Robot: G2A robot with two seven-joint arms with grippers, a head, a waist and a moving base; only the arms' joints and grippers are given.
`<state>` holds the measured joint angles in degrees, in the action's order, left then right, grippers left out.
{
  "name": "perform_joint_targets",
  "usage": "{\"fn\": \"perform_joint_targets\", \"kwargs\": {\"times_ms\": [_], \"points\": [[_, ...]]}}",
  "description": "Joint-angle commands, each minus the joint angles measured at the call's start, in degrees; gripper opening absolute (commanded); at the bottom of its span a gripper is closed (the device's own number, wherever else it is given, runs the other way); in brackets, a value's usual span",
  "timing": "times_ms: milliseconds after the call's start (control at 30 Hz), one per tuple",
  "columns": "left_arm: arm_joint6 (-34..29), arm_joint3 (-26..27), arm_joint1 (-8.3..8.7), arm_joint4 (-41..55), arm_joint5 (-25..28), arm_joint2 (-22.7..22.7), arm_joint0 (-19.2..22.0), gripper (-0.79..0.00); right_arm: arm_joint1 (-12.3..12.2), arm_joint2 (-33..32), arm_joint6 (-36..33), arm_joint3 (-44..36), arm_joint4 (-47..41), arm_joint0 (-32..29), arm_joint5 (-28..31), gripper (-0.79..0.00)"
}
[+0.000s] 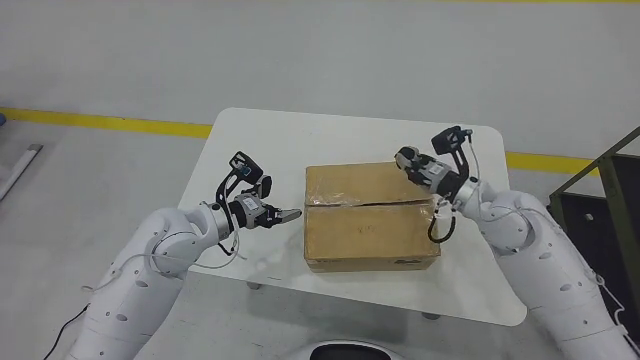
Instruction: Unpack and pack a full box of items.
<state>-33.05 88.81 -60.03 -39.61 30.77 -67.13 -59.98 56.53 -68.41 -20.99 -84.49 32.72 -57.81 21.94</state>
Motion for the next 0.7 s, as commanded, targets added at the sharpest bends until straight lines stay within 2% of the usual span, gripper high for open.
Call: {"fn": "perform_joint_targets", "kwargs": {"times_ms": [0, 333, 500, 567, 600, 633, 667], "points": [[0.0, 0.0, 0.00, 0.0, 0.0, 0.0, 0.0, 0.000, -0.2, -1.4, -0.5, -3.4, 1.6, -2.1, -5.6, -0.785], [0.0, 0.0, 0.00, 0.0, 0.0, 0.0, 0.0, 0.000, -1.7, -12.9, 1.1, -13.5, 7.7, -13.8, -21.5, -0.785], [0.0, 0.0, 0.00, 0.0, 0.0, 0.0, 0.0, 0.000, -2.0, -17.9, 2.1, -16.5, 8.9, -19.9, -24.5, -0.785], [0.0, 0.0, 0.00, 0.0, 0.0, 0.0, 0.0, 0.000, -2.0, -18.1, 2.0, -16.7, 9.0, -20.2, -24.4, -0.785], [0.0, 0.0, 0.00, 0.0, 0.0, 0.0, 0.0, 0.000, -2.0, -18.1, 2.0, -16.7, 9.0, -20.2, -24.4, -0.283], [0.0, 0.0, 0.00, 0.0, 0.0, 0.0, 0.0, 0.000, -2.0, -18.1, 2.0, -16.7, 9.0, -20.2, -24.4, -0.283], [0.0, 0.0, 0.00, 0.0, 0.0, 0.0, 0.0, -0.001, -2.0, -18.2, 2.1, -16.7, 9.0, -20.2, -24.4, -0.780]]}}
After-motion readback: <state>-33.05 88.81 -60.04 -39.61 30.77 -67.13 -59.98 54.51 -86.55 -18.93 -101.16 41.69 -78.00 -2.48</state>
